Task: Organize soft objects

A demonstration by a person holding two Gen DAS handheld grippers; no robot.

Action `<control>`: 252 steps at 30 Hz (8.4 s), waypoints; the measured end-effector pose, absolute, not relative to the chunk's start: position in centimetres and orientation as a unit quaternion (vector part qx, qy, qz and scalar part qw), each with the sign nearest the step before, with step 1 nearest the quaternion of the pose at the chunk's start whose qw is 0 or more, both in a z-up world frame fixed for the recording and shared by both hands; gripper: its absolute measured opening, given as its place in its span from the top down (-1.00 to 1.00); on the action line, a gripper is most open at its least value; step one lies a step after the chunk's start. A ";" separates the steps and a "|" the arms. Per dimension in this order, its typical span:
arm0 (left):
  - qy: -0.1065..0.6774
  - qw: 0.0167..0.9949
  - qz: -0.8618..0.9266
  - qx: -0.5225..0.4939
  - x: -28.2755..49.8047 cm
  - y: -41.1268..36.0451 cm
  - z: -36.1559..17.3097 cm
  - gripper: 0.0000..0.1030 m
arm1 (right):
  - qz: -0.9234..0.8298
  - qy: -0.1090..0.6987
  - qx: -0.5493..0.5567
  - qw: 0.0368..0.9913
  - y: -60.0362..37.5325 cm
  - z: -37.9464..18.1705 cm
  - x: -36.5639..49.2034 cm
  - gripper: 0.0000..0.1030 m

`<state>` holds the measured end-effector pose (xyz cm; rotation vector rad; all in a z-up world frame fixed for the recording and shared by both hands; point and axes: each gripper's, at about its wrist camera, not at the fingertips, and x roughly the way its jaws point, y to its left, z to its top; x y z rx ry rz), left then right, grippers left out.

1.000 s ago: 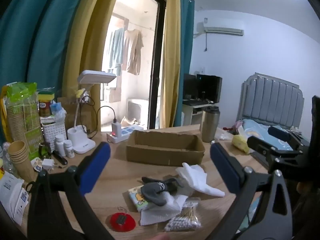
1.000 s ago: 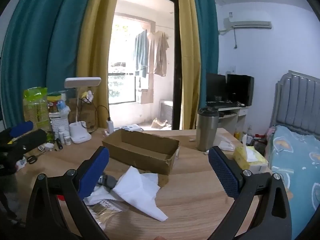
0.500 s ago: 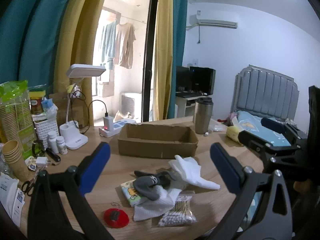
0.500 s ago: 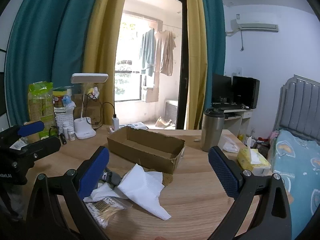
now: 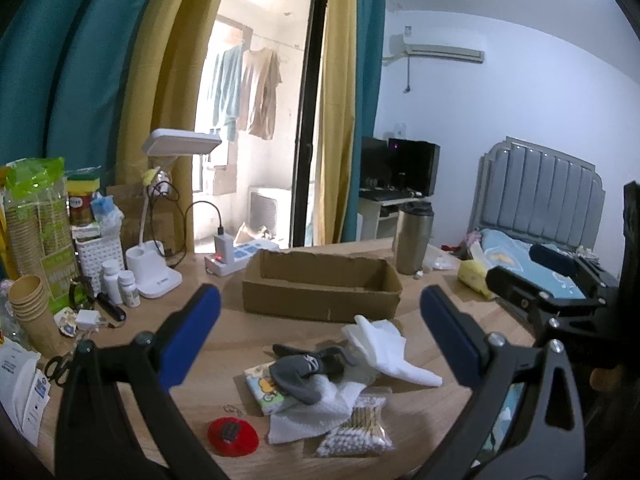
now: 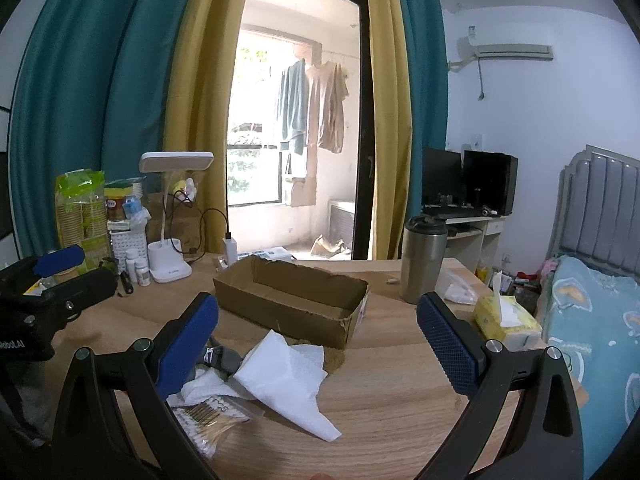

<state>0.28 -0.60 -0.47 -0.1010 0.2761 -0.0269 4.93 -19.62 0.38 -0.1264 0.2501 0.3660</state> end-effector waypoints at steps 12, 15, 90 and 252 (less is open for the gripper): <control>0.139 0.989 -0.012 -0.057 0.4 -0.6 -0.7 -0.96 | 0.184 0.128 -0.064 0.972 -19.6 0.3 4.9 -0.97; 0.140 0.988 -0.011 -0.059 0.4 -0.5 -0.7 -0.96 | 0.183 0.129 -0.064 0.972 -19.6 0.2 5.0 -0.97; 0.367 0.925 0.079 -0.055 4.9 5.5 -14.3 -0.95 | 0.218 0.323 -0.039 0.920 -14.8 -9.9 13.9 -0.97; 0.275 0.952 -0.077 -0.109 17.6 9.3 -2.4 -0.47 | 0.250 0.239 -0.116 0.931 -13.0 -2.3 19.8 -0.45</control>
